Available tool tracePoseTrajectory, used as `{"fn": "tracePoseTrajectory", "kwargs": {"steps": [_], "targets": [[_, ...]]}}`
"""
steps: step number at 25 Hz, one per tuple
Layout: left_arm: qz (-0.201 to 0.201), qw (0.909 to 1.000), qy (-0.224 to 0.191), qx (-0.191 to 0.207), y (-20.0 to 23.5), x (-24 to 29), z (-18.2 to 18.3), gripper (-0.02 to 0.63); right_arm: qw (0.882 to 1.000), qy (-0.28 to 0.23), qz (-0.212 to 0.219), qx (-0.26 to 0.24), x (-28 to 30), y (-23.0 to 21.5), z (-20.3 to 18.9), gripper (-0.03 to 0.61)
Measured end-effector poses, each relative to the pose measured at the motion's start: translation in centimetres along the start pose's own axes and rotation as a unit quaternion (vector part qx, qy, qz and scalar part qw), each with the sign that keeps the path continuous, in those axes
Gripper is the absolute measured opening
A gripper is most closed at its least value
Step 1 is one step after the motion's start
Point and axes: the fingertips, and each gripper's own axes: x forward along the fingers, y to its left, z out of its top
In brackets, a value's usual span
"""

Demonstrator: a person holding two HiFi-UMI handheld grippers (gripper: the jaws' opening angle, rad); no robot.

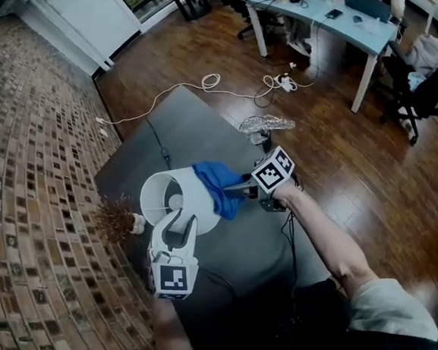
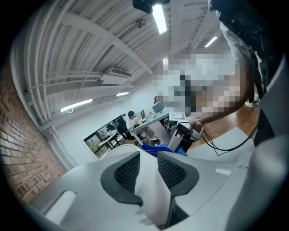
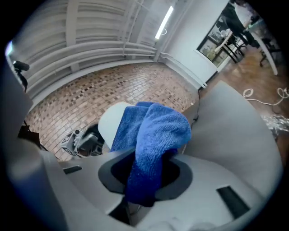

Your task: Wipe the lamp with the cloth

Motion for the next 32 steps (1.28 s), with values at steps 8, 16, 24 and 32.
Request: {"fn": "tracePoseTrajectory", "kwargs": {"steps": [8, 16, 24, 32], "targets": [[-0.086, 0.9925, -0.042, 0.076, -3.2, -2.1, 0.2, 0.089, 0.997, -0.029, -0.013, -0.07, -5.0, 3.6, 1.6, 0.094], [-0.109, 0.9846, -0.046, 0.128, -6.4, -2.6, 1.0, 0.089, 0.983, -0.075, 0.133, -0.103, -3.7, 13.3, 4.8, 0.094], [-0.106, 0.9855, -0.049, 0.124, -8.1, -4.3, 0.4, 0.086, 0.999, 0.002, -0.036, -0.003, -4.5, -0.1, -3.1, 0.094], [-0.123, 0.9774, -0.034, 0.168, -11.3, -4.7, 0.8, 0.086, 0.989, 0.013, -0.038, -0.14, -7.6, 6.1, 2.7, 0.094]]}}
